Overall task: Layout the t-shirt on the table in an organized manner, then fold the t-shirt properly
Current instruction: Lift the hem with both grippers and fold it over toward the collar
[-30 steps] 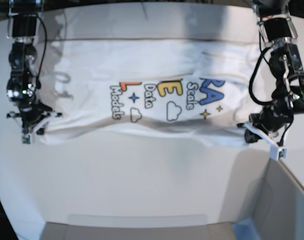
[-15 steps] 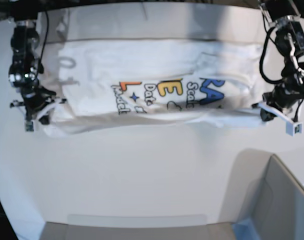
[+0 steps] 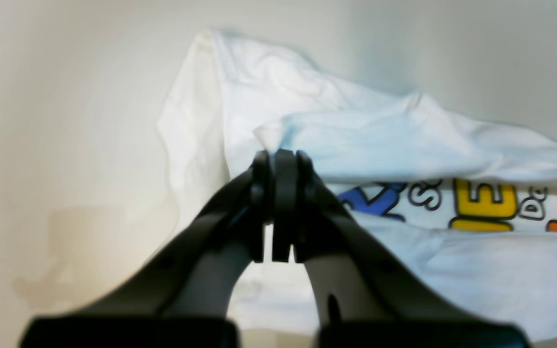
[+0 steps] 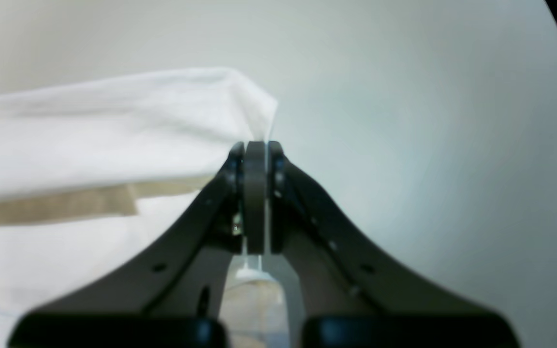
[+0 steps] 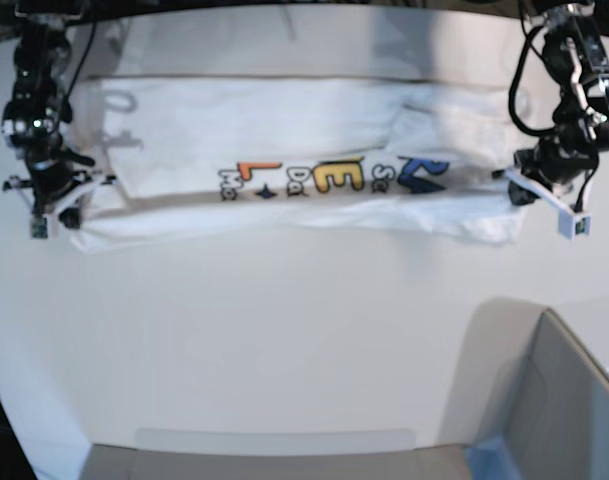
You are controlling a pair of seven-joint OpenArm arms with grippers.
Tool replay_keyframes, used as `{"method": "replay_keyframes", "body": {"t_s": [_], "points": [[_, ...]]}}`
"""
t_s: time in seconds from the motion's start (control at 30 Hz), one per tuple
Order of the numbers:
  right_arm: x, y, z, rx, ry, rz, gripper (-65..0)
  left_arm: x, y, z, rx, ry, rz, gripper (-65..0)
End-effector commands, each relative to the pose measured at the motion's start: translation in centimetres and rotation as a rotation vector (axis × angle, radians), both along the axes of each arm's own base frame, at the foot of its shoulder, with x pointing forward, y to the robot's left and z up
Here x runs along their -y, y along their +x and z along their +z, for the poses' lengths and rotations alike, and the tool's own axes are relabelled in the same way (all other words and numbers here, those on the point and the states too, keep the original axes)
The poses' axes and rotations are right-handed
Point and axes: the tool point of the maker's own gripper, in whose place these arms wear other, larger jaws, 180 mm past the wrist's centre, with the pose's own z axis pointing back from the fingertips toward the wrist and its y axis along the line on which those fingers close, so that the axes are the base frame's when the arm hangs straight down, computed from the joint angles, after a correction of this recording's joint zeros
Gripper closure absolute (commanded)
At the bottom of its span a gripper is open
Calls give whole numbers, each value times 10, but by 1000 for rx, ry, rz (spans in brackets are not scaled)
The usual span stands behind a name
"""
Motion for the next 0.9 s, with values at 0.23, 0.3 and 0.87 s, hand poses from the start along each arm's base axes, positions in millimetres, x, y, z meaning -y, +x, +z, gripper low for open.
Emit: {"method": "replay_keyframes", "body": {"t_s": [0.23,0.3,0.87], "points": [[2,-9,3,7,-21,13,0,-5,-15,-6,-33,22,-1,0],[2,-12,0,-3,-21,13,0,-11,-18,-6,-34,27,17,0],[0,-43,5,-6,-20,-10,0,4,-29,21,43,-289,21,0]]}}
